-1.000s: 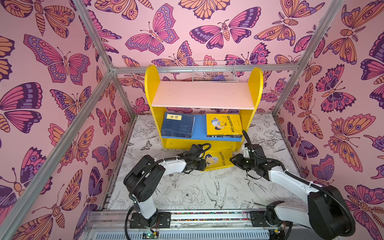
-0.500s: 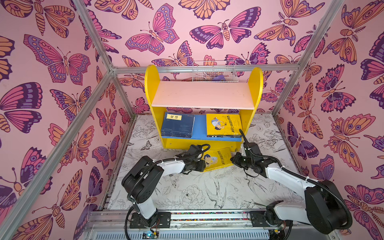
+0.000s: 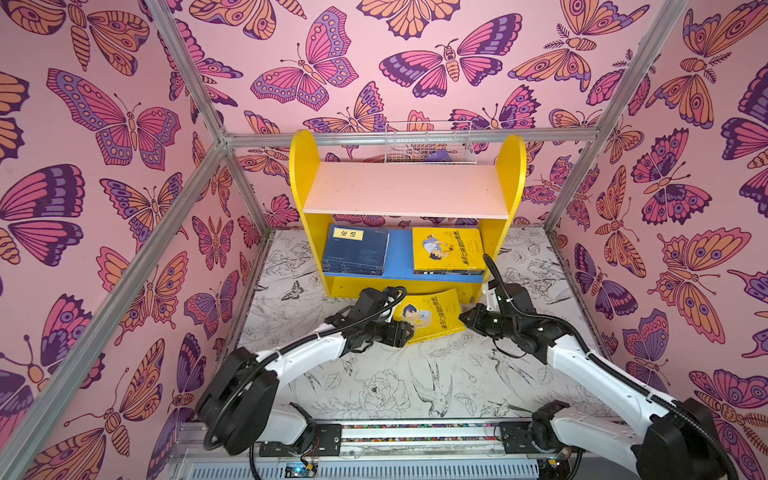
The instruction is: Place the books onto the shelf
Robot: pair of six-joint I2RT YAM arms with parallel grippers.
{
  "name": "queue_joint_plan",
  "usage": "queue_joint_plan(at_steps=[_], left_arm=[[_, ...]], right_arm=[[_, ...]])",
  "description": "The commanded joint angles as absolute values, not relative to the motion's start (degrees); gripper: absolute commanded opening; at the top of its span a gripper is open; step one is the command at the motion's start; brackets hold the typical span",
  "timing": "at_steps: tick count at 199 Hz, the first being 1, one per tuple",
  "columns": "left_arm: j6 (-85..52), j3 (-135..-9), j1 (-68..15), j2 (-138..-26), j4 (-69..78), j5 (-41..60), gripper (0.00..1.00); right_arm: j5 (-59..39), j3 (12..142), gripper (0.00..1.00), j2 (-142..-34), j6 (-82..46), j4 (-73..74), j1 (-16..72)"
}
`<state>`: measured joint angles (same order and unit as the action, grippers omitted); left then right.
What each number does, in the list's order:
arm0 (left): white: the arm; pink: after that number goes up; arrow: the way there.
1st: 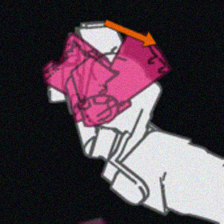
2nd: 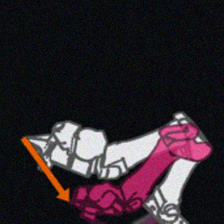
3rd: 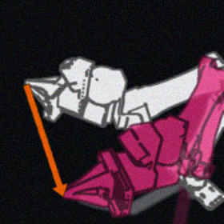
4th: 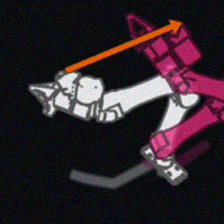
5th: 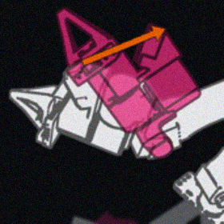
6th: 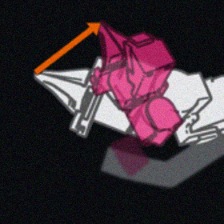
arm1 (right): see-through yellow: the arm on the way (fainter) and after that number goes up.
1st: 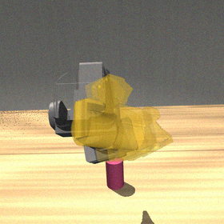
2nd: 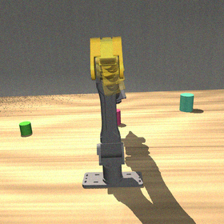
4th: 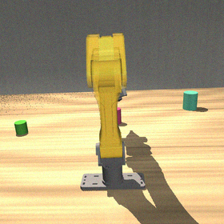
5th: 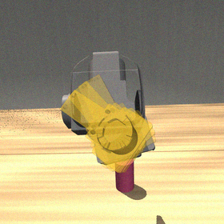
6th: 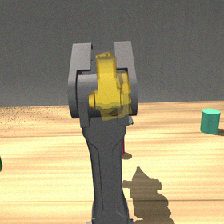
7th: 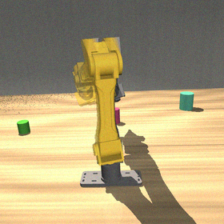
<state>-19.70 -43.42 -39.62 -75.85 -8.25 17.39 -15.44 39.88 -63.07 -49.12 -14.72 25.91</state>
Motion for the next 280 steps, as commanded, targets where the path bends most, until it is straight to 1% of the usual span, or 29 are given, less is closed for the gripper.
queue_joint_plan(at_steps=[1, 17, 43, 63, 72, 107, 126, 149, 160, 179, 194, 204, 226, 244, 269, 280], left_arm=[[-12.46, -42.60, -44.29, -68.58, -10.37, 15.34, 0.72], [-8.17, -43.31, -48.47, -66.37, -13.26, 8.87, 0.72], [-1.99, -43.48, -55.52, -65.31, -14.77, -8.17, 0.73], [0.56, -43.07, -57.26, -65.85, -14.54, -15.44, 0.75], [0.99, -42.96, -58.33, -66.13, -13.70, -20.26, 0.75], [4.53, -42.33, -60.70, -66.24, -9.67, -20.21, 0.76], [6.54, -42.85, -63.99, -65.96, -8.58, -30.70, 0.76], [6.42, -40.36, -64.17, -61.03, -5.85, -43.30, 0.80], [6.19, -39.24, -63.86, -58.18, -6.26, -46.79, 0.82], [4.43, -39.35, -63.11, -54.13, -11.27, -46.14, 0.83], [4.42, -39.98, -63.17, -53.19, -13.94, -42.73, 0.83], [5.39, -40.57, -63.63, -53.48, -14.51, -38.58, 0.82], [8.78, -42.50, -64.76, -56.91, -14.47, -28.07, 0.80], [11.54, -44.31, -65.36, -60.81, -14.65, -21.60, 0.80], [14.57, -46.74, -65.48, -66.31, -14.74, -15.93, 0.81], [15.18, -47.96, -65.48, -68.92, -14.98, -14.91, 0.81]], right_arm=[[-18.93, 43.93, 0.00, -64.05, -52.85, -15.88, 26.46], [-21.41, 46.13, 0.00, -65.60, -53.25, -16.98, 26.37], [-24.38, 49.08, 0.00, -66.36, -53.32, -19.58, 26.20], [-25.54, 49.31, 0.00, -65.68, -54.21, -20.03, 25.94], [-25.99, 49.15, 0.00, -65.35, -54.60, -19.88, 25.77], [-27.49, 48.69, 0.00, -64.59, -55.79, -18.83, 25.01], [-28.18, 48.77, 0.00, -64.53, -56.05, -18.33, 24.53], [-28.21, 49.15, 0.00, -64.94, -55.23, -18.78, 24.02], [-28.30, 48.97, 0.00, -65.07, -55.28, -18.48, 23.91], [-28.65, 48.87, 0.00, -65.21, -55.54, -17.73, 23.78], [-28.66, 49.11, 0.00, -65.36, -55.50, -17.58, 23.64], [-28.91, 49.20, 0.00, -65.38, -55.51, -17.47, 23.65], [-29.15, 49.44, 0.00, -65.54, -55.46, -17.71, 23.61], [-29.59, 49.89, 0.00, -65.69, -55.49, -17.82, 23.43], [-30.31, 50.55, 0.00, -66.05, -55.15, -18.04, 23.25], [-30.53, 50.76, 0.00, -66.09, -55.13, -18.04, 23.18]])
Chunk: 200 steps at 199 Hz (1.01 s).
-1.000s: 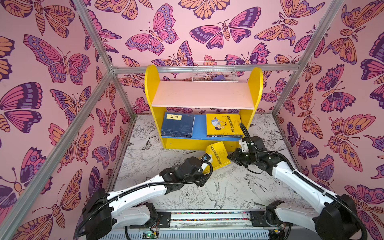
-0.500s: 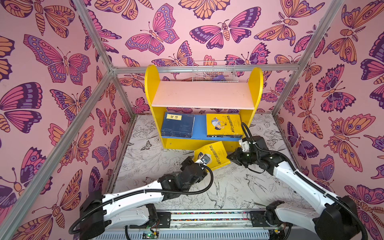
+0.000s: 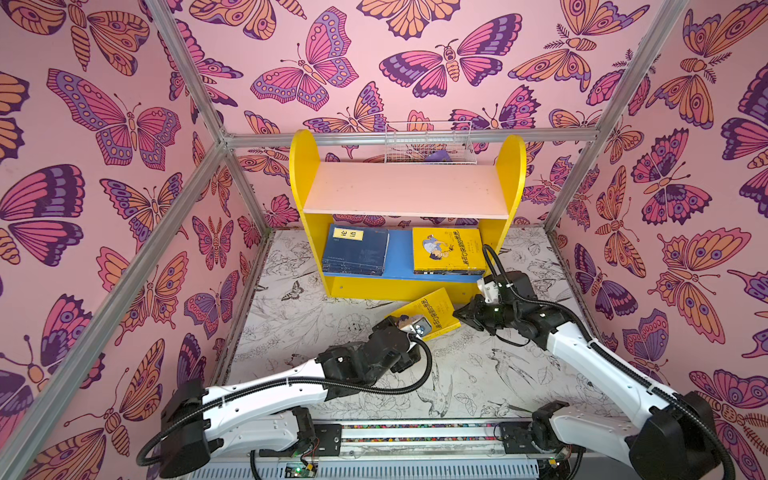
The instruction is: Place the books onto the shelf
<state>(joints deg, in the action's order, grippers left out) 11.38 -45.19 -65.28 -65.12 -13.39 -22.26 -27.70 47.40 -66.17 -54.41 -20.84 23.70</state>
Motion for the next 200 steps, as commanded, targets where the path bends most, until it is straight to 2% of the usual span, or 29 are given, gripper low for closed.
queue_joint_plan(at_steps=[1, 24, 58, 72, 81, 111, 121, 128, 144, 151, 172, 200], left_arm=[[15.19, -48.06, -65.48, -69.13, -15.00, -14.84, 0.81], [15.90, -49.41, -65.48, -75.03, -14.14, -16.73, 0.81], [20.99, -50.39, -65.39, -83.85, -8.99, -31.68, 0.79], [23.34, -50.27, -65.30, -86.93, -5.58, -35.63, 0.73], [23.76, -50.58, -65.22, -87.97, -4.53, -36.13, 0.63], [21.54, -50.20, -64.74, -87.02, -1.52, -34.48, 0.13], [20.57, -49.64, -64.60, -85.56, -0.70, -33.86, 0.04], [20.23, -48.92, -64.45, -84.17, -0.07, -33.47, 0.00], [20.49, -46.50, -64.25, -80.60, 2.93, -32.84, 0.00], [20.77, -45.42, -64.29, -78.96, 4.09, -32.40, 0.00], [21.59, -43.24, -64.25, -75.30, 5.80, -31.43, 0.00], [22.31, -42.96, -64.38, -74.34, 6.08, -31.94, 0.00]], right_arm=[[-30.56, 50.82, 0.00, -66.09, -55.12, -18.03, 23.15], [-31.54, 51.17, 0.00, -66.26, -55.37, -17.49, 23.16], [-32.51, 50.82, 0.00, -66.00, -55.46, -17.48, 23.15], [-32.80, 50.46, 0.00, -65.58, -55.62, -17.28, 23.08], [-32.79, 50.36, 0.00, -65.33, -55.59, -17.27, 23.03], [-32.31, 50.04, 0.00, -63.86, -55.77, -17.97, 22.79], [-32.04, 49.92, 0.00, -63.28, -55.59, -18.25, 22.42], [-31.49, 50.05, 0.11, -62.75, -55.57, -18.90, 22.04], [-30.30, 49.76, 0.49, -60.86, -55.58, -20.39, 20.97], [-29.91, 49.45, 0.58, -59.96, -55.53, -20.74, 20.42], [-31.68, 48.78, 0.67, -58.75, -55.83, -21.04, 19.04], [-37.89, 47.29, 0.68, -59.53, -59.02, -15.02, 19.03]])
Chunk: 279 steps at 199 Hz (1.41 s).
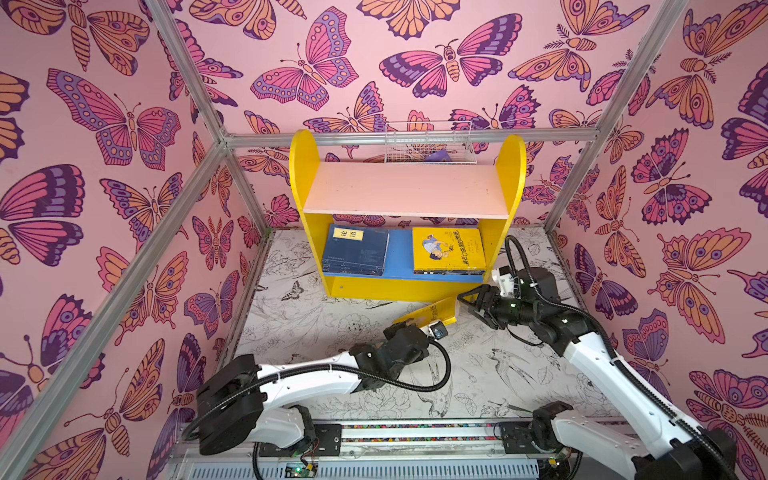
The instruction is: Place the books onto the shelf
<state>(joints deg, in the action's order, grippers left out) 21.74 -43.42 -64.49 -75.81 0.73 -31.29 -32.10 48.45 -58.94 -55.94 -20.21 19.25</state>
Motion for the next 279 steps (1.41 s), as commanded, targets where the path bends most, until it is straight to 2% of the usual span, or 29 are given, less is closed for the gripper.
queue_joint_plan(at_steps=[1, 25, 75, 94, 107, 119, 144, 148, 158, 162, 172, 179, 189, 198, 237, 266, 279], left_arm=[[22.32, -42.97, -64.40, -74.39, 6.12, -31.97, 0.00], [22.55, -43.29, -64.59, -75.09, 6.71, -32.93, 0.00], [24.24, -43.04, -65.25, -75.78, 11.81, -35.71, 0.00], [25.18, -42.30, -65.61, -75.44, 14.06, -35.82, 0.00], [25.25, -41.80, -65.83, -74.82, 14.82, -35.19, 0.00], [24.57, -41.10, -65.98, -73.63, 15.07, -33.75, 0.00], [19.80, -38.83, -66.09, -67.97, 15.29, -28.52, 0.00], [18.74, -38.57, -66.14, -67.05, 15.23, -27.81, 0.04], [14.95, -38.23, -65.89, -64.60, 13.82, -25.84, 0.22], [13.02, -38.24, -65.69, -63.52, 12.86, -24.99, 0.34], [7.53, -38.91, -64.58, -60.60, 8.67, -22.19, 0.50], [2.60, -39.79, -62.86, -58.48, 4.38, -18.70, 0.67], [-4.58, -41.37, -58.77, -55.43, -2.18, -11.36, 0.80], [-10.44, -42.19, -54.35, -52.87, -6.91, -4.92, 0.87], [-28.73, -43.08, -31.89, -47.18, -19.35, 18.63, 0.89], [-37.14, -39.73, -21.01, -50.00, -15.40, 36.21, 0.89], [-41.23, -37.78, -18.52, -52.46, -10.18, 42.42, 0.93]], right_arm=[[-38.24, 47.20, 0.68, -59.52, -59.22, -14.67, 19.05], [-41.46, 46.92, 0.69, -59.74, -62.06, -10.65, 19.44], [-43.47, 43.85, 0.69, -60.47, -64.63, -11.57, 20.61], [-42.93, 41.63, 0.65, -60.64, -67.36, -7.30, 21.11], [-42.86, 40.88, 0.55, -61.44, -69.13, -3.67, 21.19], [-43.25, 40.94, 0.42, -62.66, -69.62, -1.50, 21.29], [-44.16, 40.97, 0.05, -64.19, -70.03, 1.22, 21.46], [-44.13, 41.01, 0.00, -64.22, -70.01, 1.50, 21.53], [-43.87, 40.83, 0.00, -63.75, -69.67, 1.68, 21.56], [-44.00, 40.86, 0.00, -63.58, -69.27, 1.60, 21.60], [-43.96, 41.36, 0.00, -63.09, -67.74, 0.20, 21.47], [-44.08, 41.76, 0.00, -62.79, -66.85, -0.81, 21.37], [-44.38, 42.17, 0.00, -62.26, -65.64, -2.30, 20.94], [-45.05, 42.61, 0.00, -61.90, -64.59, -2.93, 20.20], [-53.52, 43.49, 0.00, -62.04, -64.72, 3.68, 16.72], [-58.53, 46.86, 0.00, -62.71, -64.37, 6.91, 16.26], [-59.79, 48.43, 0.00, -62.91, -63.50, 6.11, 16.26]])
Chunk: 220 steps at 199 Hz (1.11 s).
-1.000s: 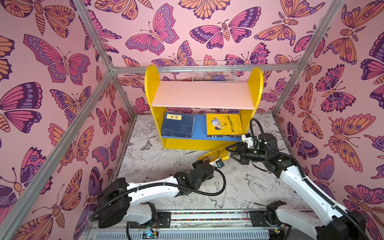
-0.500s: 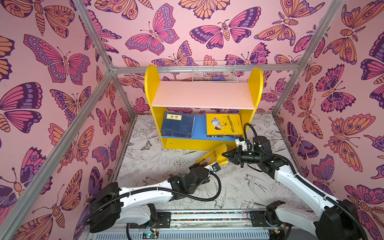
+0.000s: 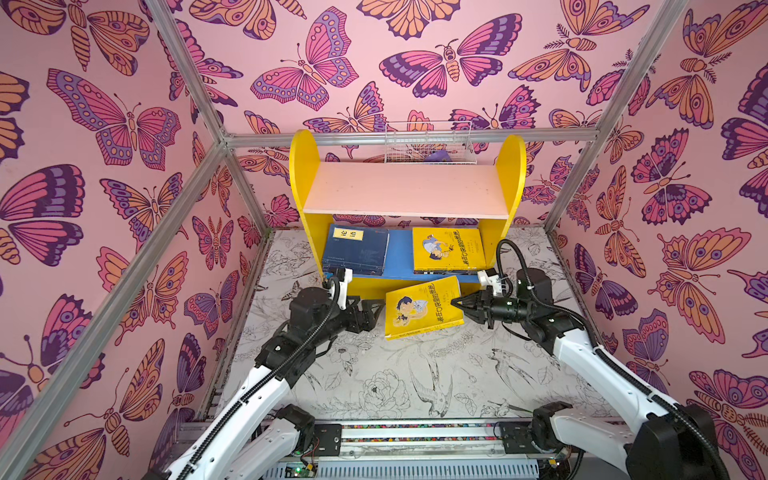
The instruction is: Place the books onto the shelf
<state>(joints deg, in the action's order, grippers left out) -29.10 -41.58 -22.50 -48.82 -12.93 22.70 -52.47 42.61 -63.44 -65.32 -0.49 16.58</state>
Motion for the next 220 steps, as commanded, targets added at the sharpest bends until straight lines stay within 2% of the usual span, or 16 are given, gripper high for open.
queue_joint_plan(at_steps=[1, 11, 36, 60, 72, 81, 92, 110, 122, 132, 143, 162, 176, 220], left_arm=[[-41.57, -37.65, -18.40, -52.55, -9.62, 42.88, 0.94], [-44.30, -36.24, -17.55, -54.19, -4.70, 46.26, 0.99], [-47.60, -34.72, -17.29, -56.98, 3.54, 51.07, 1.00], [-49.65, -34.46, -17.28, -59.40, 8.54, 54.46, 0.95], [-52.82, -33.08, -17.36, -59.74, 14.69, 55.11, 0.88], [-55.28, -31.88, -17.31, -59.85, 19.72, 55.11, 0.78], [-58.04, -30.91, -17.39, -60.32, 24.89, 54.93, 0.61], [-59.16, -31.85, -17.76, -61.07, 27.09, 53.19, 0.17], [-59.76, -32.95, -18.05, -60.62, 27.11, 49.43, 0.00], [-59.38, -34.12, -18.65, -59.84, 26.79, 45.51, 0.00], [-58.20, -36.03, -19.47, -59.00, 25.35, 40.70, 0.00], [-54.52, -40.61, -20.87, -59.28, 21.66, 35.17, 0.00], [-51.82, -44.62, -21.18, -61.16, 18.70, 33.92, 0.00], [-44.51, -56.04, -21.51, -70.42, 13.23, 35.18, 0.00]], right_arm=[[-59.82, 48.52, 0.00, -62.92, -63.39, 6.00, 16.26], [-60.03, 49.48, 0.00, -63.05, -62.34, 4.71, 16.30], [-59.64, 50.33, 0.00, -63.36, -62.82, 5.17, 16.26], [-59.06, 49.93, 0.00, -64.02, -64.87, 7.66, 16.26], [-59.15, 49.71, 0.00, -64.44, -65.37, 8.67, 16.26], [-59.15, 49.68, 0.00, -64.62, -65.54, 8.96, 16.26], [-58.83, 49.75, 0.00, -64.66, -65.28, 8.92, 16.26], [-57.69, 49.87, 0.00, -64.70, -64.88, 8.90, 16.26], [-56.77, 50.09, 0.00, -64.91, -64.13, 8.44, 16.26], [-55.67, 51.05, 0.00, -64.94, -62.24, 6.30, 16.26], [-53.24, 52.95, 0.07, -64.55, -58.24, 0.76, 16.20], [-47.19, 56.13, 0.34, -62.65, -51.08, -7.45, 15.81], [-41.54, 56.94, 0.46, -60.21, -48.33, -11.20, 14.77], [-32.65, 55.59, 0.49, -53.34, -46.76, -17.99, 7.95]])
